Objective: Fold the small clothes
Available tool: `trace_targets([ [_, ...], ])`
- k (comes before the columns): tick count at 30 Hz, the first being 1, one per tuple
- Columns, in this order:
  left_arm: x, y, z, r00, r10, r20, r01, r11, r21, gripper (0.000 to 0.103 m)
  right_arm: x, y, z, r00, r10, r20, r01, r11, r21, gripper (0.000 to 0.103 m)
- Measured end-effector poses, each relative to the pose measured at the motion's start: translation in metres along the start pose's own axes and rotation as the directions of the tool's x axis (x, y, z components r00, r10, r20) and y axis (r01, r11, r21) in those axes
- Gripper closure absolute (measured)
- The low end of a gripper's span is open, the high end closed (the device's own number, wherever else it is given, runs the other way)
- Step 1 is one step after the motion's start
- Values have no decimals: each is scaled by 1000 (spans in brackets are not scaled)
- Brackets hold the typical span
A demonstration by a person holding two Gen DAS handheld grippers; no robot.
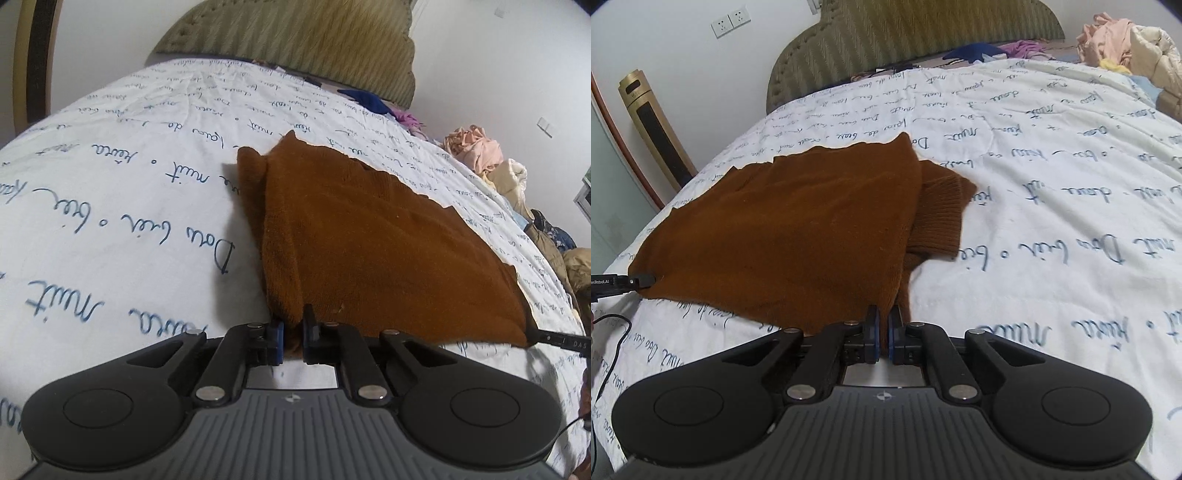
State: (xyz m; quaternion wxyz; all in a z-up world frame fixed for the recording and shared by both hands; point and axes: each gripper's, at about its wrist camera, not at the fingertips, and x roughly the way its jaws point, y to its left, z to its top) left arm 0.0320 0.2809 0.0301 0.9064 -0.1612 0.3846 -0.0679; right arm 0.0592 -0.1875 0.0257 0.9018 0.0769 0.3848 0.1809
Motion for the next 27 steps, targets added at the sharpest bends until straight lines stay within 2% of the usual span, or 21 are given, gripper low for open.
trace_targets([
  [5, -9, 4, -12, 1000, 2, -3, -2, 999, 32, 95, -2, -3, -5, 1000, -6, -11, 6, 1000, -4, 95],
  [8, -13, 4, -11, 999, 38, -9, -37, 998, 52, 95, -2, -5, -3, 1000, 1, -9, -1, 1000, 11, 95],
  [10, -21, 0, -4, 998, 45, 32, -48, 995, 84, 95, -8, -9, 5, 999, 5, 43, -6, 999, 38, 91],
  [11, -23, -3, 1, 997, 56, 57, -61, 994, 94, 95, -11, -12, 9, 997, 8, 79, -13, 998, 62, 79],
  [12, -25, -7, 6, 995, 64, 79, -72, 992, 107, 95, -13, -15, 13, 995, 8, 104, -18, 996, 90, 71],
  [13, -24, -12, 13, 994, 61, 90, -73, 988, 134, 95, -11, -19, 18, 993, 22, 119, -36, 993, 114, 51],
  [14, -20, -15, 19, 994, 65, 89, -78, 985, 154, 95, -6, -23, 23, 992, 41, 116, -57, 989, 135, 37],
  [15, -14, -18, 24, 994, 75, 85, -88, 983, 163, 94, 1, -25, 26, 993, 53, 103, -68, 987, 148, 36],
  [19, 1, -19, 39, 993, 99, 68, -109, 981, 161, 94, 23, -21, 31, 995, 73, 71, -83, 985, 152, 43],
  [24, -23, -6, 43, 989, 93, 112, -108, 985, 137, 94, 24, -13, 30, 995, 83, 50, -89, 986, 139, 44],
  [27, -25, -2, 54, 994, 66, 85, -78, 988, 136, 94, 21, -12, 31, 994, 98, 45, -103, 985, 137, 44],
])
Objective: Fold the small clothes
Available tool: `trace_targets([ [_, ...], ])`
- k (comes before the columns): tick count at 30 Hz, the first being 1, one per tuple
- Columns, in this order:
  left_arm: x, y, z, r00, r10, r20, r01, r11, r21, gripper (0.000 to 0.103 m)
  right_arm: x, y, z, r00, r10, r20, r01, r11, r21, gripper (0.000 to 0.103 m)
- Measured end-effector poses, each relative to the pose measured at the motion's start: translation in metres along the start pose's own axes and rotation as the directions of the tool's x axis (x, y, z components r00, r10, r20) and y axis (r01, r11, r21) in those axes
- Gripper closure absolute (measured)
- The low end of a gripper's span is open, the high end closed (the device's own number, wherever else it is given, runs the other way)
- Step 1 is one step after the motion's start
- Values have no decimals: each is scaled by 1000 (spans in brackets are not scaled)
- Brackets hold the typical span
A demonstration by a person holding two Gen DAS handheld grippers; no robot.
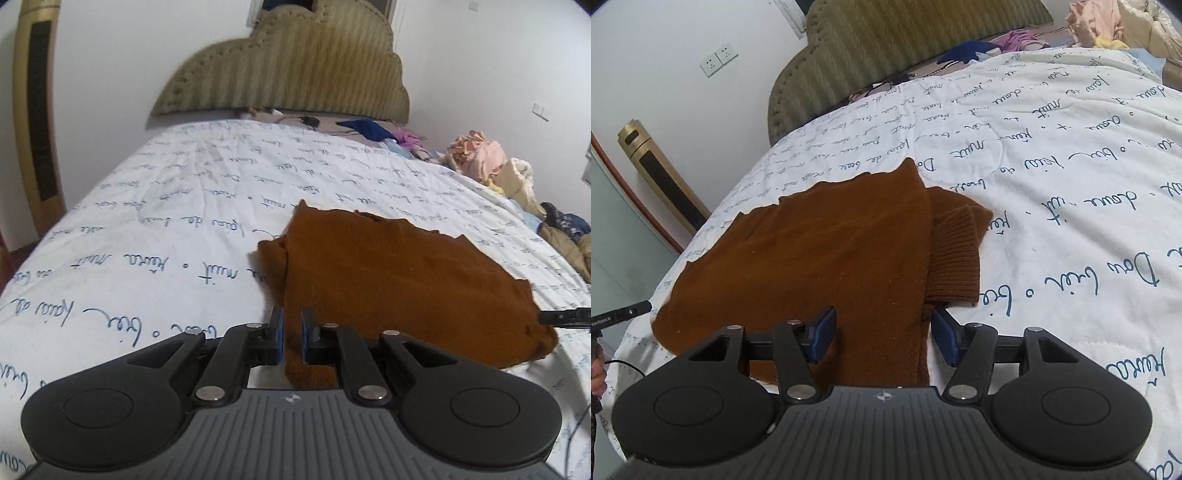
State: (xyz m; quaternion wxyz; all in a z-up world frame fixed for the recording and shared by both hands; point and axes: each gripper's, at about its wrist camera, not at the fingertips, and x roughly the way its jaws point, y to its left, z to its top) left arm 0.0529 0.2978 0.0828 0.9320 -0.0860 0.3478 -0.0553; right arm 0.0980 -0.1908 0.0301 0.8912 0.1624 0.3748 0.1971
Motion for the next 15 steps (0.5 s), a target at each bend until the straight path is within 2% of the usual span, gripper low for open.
trace_targets([
  [4, 31, -2, 7, 994, -28, -108, 26, 999, -19, 93, 8, 2, 2, 1000, -9, -18, 9, 1000, 1, 44],
  [6, 46, 0, 3, 987, -30, -159, 21, 998, -58, 93, 14, 2, 2, 999, -11, -37, 11, 1000, 9, 44],
  [9, 50, 1, -4, 987, -33, -160, 18, 996, -92, 93, 18, 6, -1, 998, -36, -57, 35, 999, -23, 46],
  [11, 44, -2, -9, 987, -31, -159, 21, 998, -67, 93, 17, 8, -3, 996, -47, -72, 44, 998, -49, 68],
  [15, 37, -4, -22, 983, -41, -177, 34, 998, -47, 93, 6, 6, -8, 997, -46, -64, 42, 997, -66, 79],
])
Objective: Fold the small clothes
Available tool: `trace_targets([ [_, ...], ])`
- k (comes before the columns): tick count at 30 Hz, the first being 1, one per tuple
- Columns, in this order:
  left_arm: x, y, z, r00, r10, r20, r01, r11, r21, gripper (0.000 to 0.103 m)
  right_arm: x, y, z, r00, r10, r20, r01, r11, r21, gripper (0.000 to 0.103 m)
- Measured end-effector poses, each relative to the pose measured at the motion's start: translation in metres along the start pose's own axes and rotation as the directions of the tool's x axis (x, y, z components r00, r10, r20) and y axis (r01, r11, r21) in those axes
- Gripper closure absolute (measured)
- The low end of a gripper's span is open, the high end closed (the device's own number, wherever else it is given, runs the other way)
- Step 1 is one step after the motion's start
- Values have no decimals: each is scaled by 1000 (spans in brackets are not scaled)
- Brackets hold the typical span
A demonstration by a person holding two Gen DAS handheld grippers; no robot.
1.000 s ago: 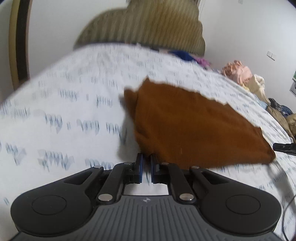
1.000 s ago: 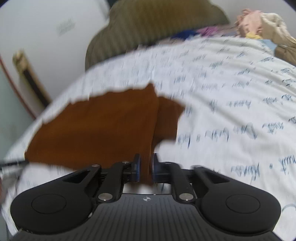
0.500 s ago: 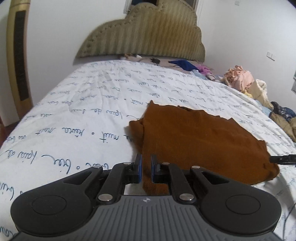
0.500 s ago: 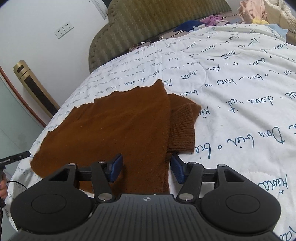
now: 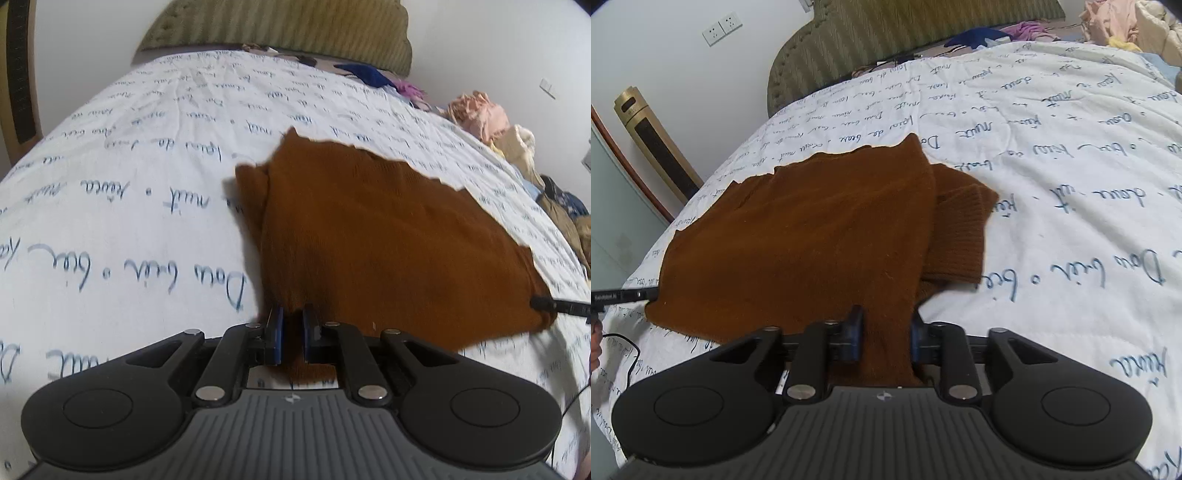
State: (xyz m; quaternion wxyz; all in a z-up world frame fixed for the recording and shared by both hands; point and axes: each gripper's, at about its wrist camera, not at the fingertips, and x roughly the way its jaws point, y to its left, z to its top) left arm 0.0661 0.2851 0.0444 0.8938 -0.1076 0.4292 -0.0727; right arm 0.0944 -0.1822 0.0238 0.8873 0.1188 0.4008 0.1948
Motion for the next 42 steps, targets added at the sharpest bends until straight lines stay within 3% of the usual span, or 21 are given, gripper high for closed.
trace_targets([
  [4, -3, 5, -11, 1000, -8, -10, 8, 1000, 3, 94, -9, 0, -9, 1000, -28, -6, 28, 999, -28, 90],
  [9, -12, 10, -12, 1000, -5, -9, 4, 1000, -25, 93, -17, -1, -11, 998, -65, -20, 64, 998, -26, 91],
  [11, -25, 12, -6, 999, -24, 37, 25, 999, -34, 93, -29, 8, -7, 994, -105, 42, 107, 993, -42, 86],
  [13, -33, 11, 3, 996, 11, 84, -9, 1000, -19, 93, -41, 32, -2, 980, -149, 134, 164, 980, -112, 83],
  [16, -28, 8, 21, 990, 63, 129, -63, 998, -10, 93, -38, 74, 6, 984, -59, 171, 90, 979, -183, 74],
  [19, -11, 18, 43, 990, 56, 129, -44, 995, -95, 92, -12, 121, 9, 989, 57, 137, -24, 973, -231, 64],
  [24, 19, 40, 70, 994, -15, 104, 38, 973, -227, 92, 35, 196, -5, 976, 218, 27, -202, 940, -276, 63],
  [26, 25, 41, 75, 992, -43, 116, 68, 973, -219, 92, 50, 224, -18, 969, 249, -15, -241, 921, -305, 60],
  [29, 32, 32, 78, 993, -1, 120, 20, 987, -160, 92, 65, 258, -35, 965, 256, -59, -259, 894, -366, 53],
  [32, 38, 23, 80, 992, 45, 122, -34, 995, -91, 92, 76, 281, -48, 962, 257, -95, -273, 874, -402, 52],
  [36, 45, 12, 86, 989, 88, 121, -86, 996, -18, 92, 85, 305, -59, 973, 219, -68, -226, 866, -447, 47],
  [38, 48, 10, 90, 988, 98, 120, -99, 995, 8, 91, 86, 314, -64, 982, 188, -29, -178, 853, -491, 39],
  [42, 53, 6, 99, 987, 108, 123, -113, 993, 34, 76, 86, 331, -74, 991, 128, 48, -77, 815, -574, 34],
])
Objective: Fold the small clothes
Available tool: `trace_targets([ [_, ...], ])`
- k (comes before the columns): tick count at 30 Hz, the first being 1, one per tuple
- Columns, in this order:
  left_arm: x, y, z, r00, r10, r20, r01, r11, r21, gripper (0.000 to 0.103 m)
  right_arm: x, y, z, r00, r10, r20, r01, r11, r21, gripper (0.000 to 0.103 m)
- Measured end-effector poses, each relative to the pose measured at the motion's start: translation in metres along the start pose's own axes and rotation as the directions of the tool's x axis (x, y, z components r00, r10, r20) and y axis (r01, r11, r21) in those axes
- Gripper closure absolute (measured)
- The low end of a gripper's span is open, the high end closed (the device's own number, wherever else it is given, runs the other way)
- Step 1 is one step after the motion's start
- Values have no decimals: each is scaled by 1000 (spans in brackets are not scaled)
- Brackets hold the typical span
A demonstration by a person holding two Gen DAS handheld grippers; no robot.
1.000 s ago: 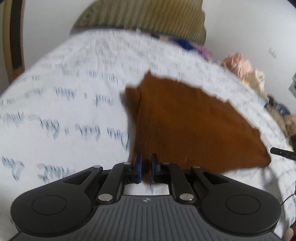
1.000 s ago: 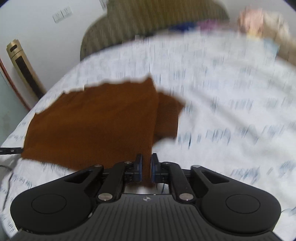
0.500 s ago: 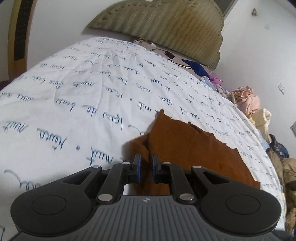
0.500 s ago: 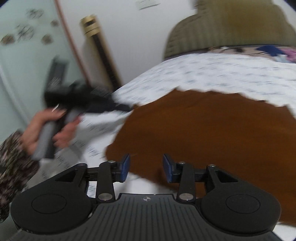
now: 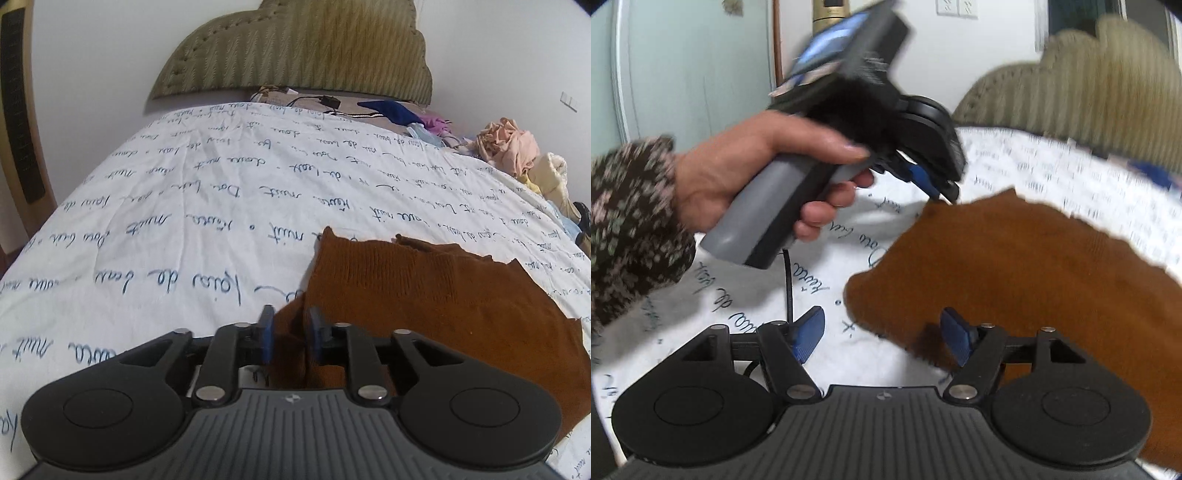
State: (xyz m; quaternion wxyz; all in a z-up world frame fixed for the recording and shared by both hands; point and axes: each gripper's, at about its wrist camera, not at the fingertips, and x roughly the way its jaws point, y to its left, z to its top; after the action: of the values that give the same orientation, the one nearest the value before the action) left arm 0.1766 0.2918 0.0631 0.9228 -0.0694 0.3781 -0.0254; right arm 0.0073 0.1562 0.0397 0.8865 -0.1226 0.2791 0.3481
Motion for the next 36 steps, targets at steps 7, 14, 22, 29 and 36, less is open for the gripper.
trace_targets([
  [7, 2, -12, 5, 1000, -7, 27, 4, 995, 95, 53, 9, 24, 0, 992, -123, 30, 127, 980, -155, 34],
  [14, 22, -2, 16, 995, -89, -35, 91, 995, 38, 48, 21, 32, 1, 980, -195, 39, 199, 963, -184, 34],
  [22, 62, 14, 29, 957, -222, -186, 218, 975, -44, 47, 45, 36, -2, 967, -253, 24, 252, 942, -220, 58],
  [29, 72, 10, 29, 951, -237, -199, 228, 971, -71, 48, 44, 33, -2, 972, -234, 16, 232, 949, -214, 75],
  [36, 81, 4, 30, 944, -235, -233, 214, 970, -112, 88, 44, 26, -1, 980, -199, 9, 198, 964, -179, 74],
])
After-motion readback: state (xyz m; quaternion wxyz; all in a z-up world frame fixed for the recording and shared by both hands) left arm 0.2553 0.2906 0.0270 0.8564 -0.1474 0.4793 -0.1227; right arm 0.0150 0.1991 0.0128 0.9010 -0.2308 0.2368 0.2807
